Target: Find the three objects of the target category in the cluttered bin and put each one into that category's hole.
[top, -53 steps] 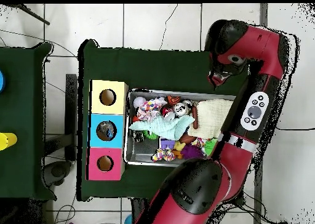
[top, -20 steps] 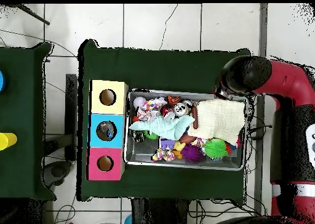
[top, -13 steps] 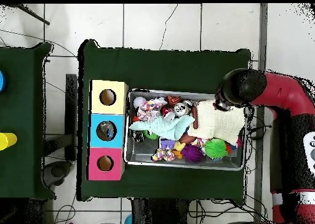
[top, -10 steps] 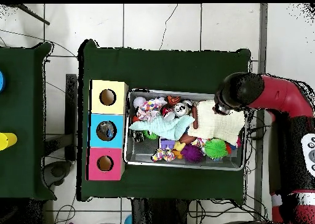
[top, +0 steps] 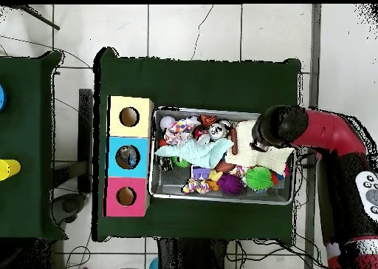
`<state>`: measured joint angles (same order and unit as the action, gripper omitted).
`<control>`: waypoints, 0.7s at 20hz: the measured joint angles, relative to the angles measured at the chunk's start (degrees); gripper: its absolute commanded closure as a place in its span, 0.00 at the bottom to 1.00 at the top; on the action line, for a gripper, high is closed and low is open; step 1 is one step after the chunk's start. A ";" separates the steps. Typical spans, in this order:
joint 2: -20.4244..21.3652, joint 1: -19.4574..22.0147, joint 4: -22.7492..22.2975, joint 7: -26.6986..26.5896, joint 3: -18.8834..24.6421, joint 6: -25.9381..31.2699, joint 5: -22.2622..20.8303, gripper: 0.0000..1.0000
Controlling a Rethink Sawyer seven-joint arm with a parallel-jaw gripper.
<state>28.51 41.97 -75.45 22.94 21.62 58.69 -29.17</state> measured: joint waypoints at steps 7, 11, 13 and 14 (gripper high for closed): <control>1.26 2.07 -3.44 0.00 -0.97 -4.23 -0.13 0.00; 1.68 2.08 -3.54 0.00 -2.59 -4.23 -0.91 0.00; 1.89 2.07 -3.60 0.00 -3.07 -4.23 -1.34 0.00; 2.04 2.07 -3.66 0.00 -3.38 -4.24 -1.52 0.00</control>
<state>30.55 44.04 -79.11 22.94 18.24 54.45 -30.68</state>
